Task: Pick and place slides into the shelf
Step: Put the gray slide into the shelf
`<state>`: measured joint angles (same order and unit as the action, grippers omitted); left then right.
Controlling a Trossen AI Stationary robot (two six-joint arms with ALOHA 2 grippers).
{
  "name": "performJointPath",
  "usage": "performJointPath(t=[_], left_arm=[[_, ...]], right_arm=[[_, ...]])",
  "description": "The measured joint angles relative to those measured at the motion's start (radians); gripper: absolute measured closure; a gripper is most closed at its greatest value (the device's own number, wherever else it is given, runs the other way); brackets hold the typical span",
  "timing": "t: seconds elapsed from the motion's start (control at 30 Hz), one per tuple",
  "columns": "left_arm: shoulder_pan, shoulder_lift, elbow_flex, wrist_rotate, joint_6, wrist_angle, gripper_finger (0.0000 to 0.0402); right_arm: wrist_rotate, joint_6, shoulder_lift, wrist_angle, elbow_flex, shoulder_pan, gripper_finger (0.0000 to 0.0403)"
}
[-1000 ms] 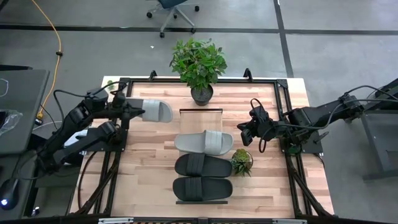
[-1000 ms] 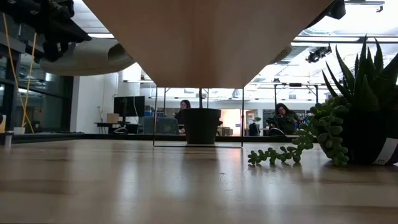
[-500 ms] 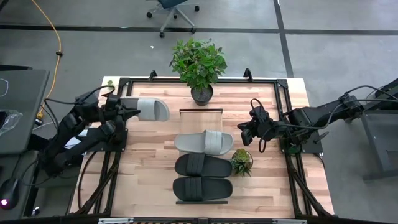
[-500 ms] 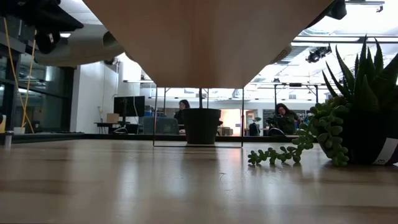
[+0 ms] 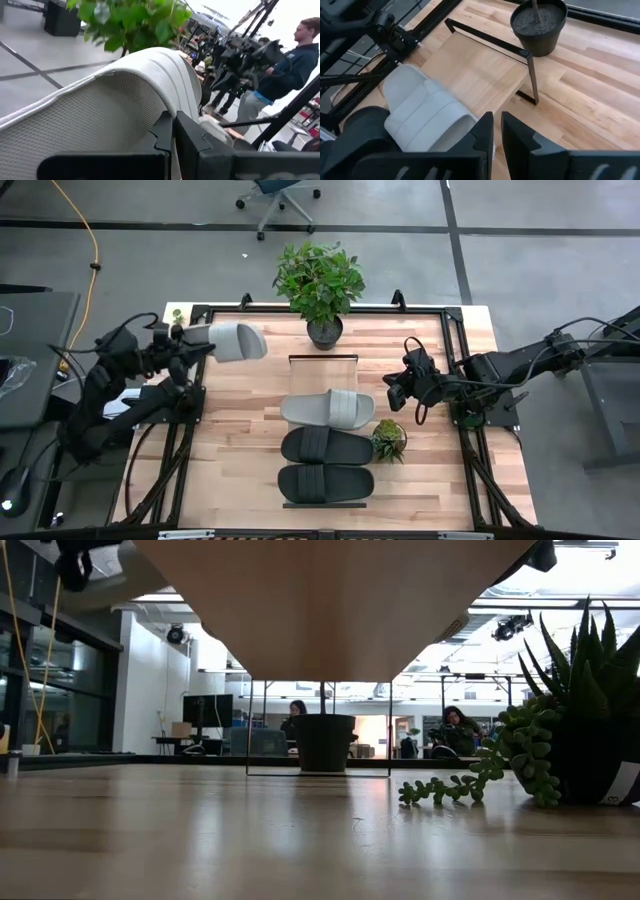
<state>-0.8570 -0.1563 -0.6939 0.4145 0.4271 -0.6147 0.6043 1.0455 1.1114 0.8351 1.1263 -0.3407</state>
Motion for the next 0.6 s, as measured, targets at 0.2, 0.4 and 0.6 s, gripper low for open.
performJointPath(t=[0.2,0.4,0.6], left_arm=[[0.0,-0.09,-0.116,-0.007,-0.001,-0.016,0.0401],[0.0,-0.196,-0.231,-0.014,-0.021,-0.036,0.0401],[0.0,-0.318,-0.332,-0.039,-0.055,-0.108,0.0401]], right_arm=[[0.002,-0.022,0.0,0.004,0.0,0.002,0.0375],[-0.003,-0.032,0.0,0.008,0.0,0.002,0.0375],[-0.011,-0.032,0.0,0.008,0.0,0.002,0.0375]])
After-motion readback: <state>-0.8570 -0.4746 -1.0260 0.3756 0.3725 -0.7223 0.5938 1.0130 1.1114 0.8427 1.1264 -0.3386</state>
